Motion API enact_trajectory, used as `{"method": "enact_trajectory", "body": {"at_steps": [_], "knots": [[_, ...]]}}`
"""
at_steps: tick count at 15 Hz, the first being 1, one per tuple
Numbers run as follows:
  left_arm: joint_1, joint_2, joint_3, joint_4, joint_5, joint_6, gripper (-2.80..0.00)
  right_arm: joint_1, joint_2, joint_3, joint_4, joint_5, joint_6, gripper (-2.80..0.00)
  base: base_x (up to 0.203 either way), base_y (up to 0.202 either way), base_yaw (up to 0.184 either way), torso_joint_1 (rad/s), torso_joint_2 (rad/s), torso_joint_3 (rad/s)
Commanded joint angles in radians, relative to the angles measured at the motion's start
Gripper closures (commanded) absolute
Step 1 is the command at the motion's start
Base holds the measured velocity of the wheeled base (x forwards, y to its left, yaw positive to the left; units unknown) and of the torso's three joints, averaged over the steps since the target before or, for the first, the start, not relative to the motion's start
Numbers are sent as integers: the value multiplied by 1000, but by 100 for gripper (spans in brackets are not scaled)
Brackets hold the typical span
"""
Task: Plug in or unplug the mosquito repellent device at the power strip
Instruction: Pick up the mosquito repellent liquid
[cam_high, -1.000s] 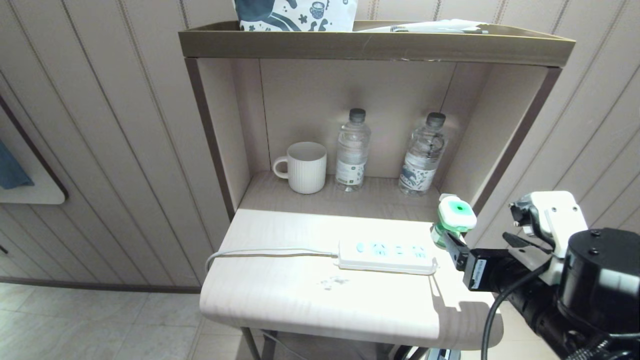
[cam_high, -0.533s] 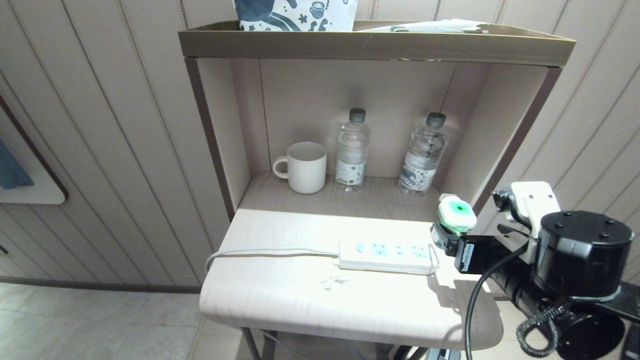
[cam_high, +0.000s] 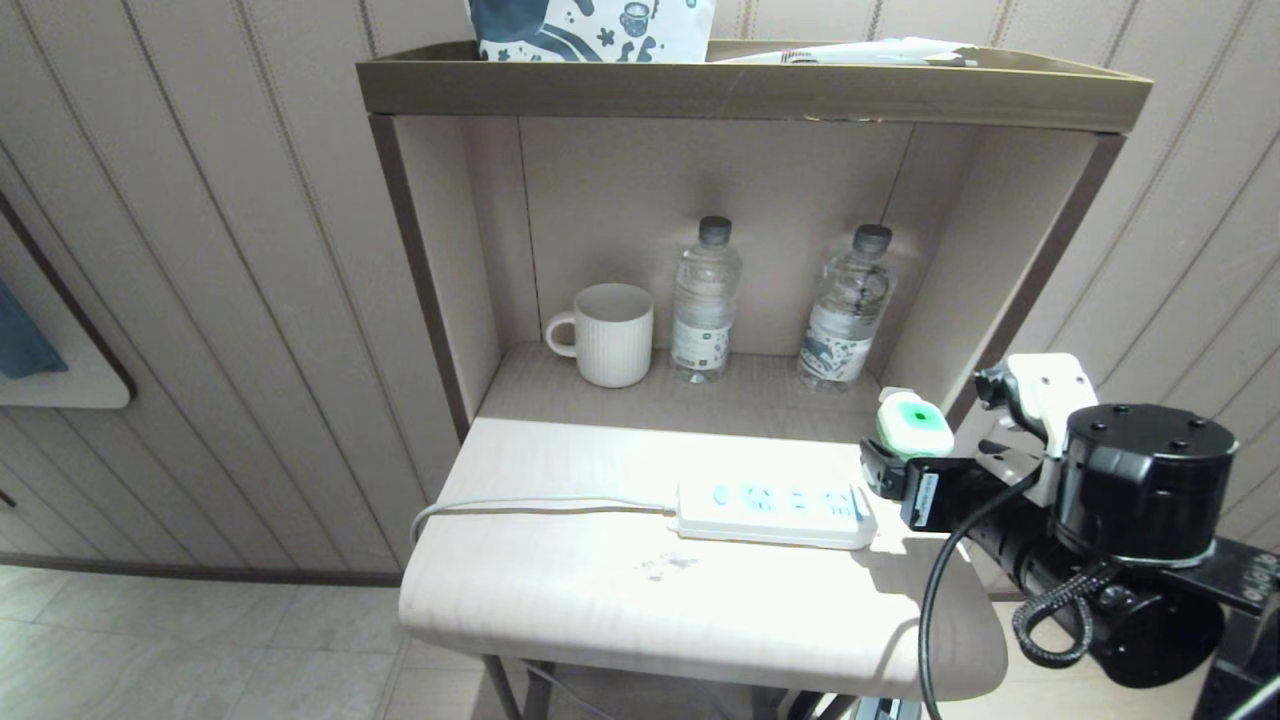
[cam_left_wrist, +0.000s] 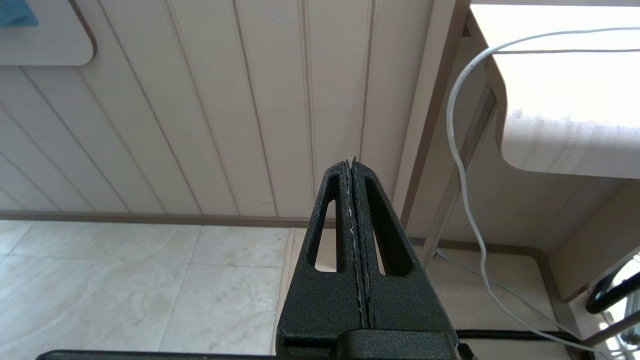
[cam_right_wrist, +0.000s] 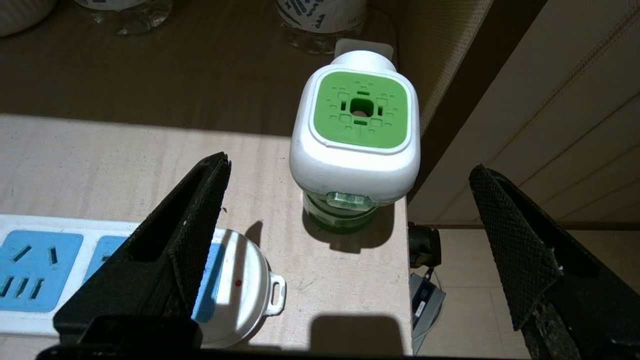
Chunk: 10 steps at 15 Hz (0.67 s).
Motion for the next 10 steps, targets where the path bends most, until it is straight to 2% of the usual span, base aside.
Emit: {"method": "enact_trajectory", "body": {"at_steps": [1,4,10], "knots": [[0,0,0,0,0,1,0,-8,4,-2,-5,-1,1,-280,0,0,0,0,0,0],[0,0,0,0,0,1,0,-35,43,-15,-7,13,3,-280,0,0,0,0,0,0],[0,0,0,0,0,0,0,-29,48,-28,-21,20,9,-280,0,0,0,0,0,0]]}}
